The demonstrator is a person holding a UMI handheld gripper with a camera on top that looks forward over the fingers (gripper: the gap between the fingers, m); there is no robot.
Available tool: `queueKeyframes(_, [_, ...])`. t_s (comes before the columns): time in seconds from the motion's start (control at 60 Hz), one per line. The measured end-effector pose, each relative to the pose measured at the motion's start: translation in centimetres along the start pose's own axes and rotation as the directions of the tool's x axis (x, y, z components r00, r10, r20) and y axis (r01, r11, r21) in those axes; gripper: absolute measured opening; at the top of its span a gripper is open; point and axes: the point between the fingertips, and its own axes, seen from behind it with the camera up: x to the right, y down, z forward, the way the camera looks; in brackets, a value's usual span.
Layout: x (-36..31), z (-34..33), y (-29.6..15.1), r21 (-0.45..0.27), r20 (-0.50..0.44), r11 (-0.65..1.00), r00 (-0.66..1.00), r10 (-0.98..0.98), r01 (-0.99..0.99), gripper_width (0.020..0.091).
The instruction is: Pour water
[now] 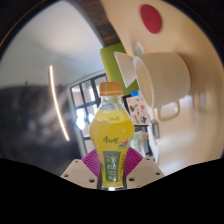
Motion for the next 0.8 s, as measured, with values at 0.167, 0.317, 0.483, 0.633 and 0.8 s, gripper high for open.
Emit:
queueKeyframes(0.167, [-0.9,2.7,-0.4,-0.011,0.075,0.962,0.96,0.271,-0.271,0.0276])
queueKeyframes(0.317, [-1.2,2.3,-1.2,0.006,0.09,0.942,0.938,0.335,-0.337,0.0274])
queueKeyframes(0.483, [-0.2,1.8,-0.9,0.02,0.021,0.973,0.973,0.231,-0.232,0.0274])
queueKeyframes(0.633, [-6.2,-1.3,1.3,-0.068,0.073,0.925,0.927,-0.369,0.373,0.0276])
queueKeyframes(0.8, [-17.8,-2.5,-4.3,0.183,-0.003,0.206,0.21,-0.978,0.961,0.0275])
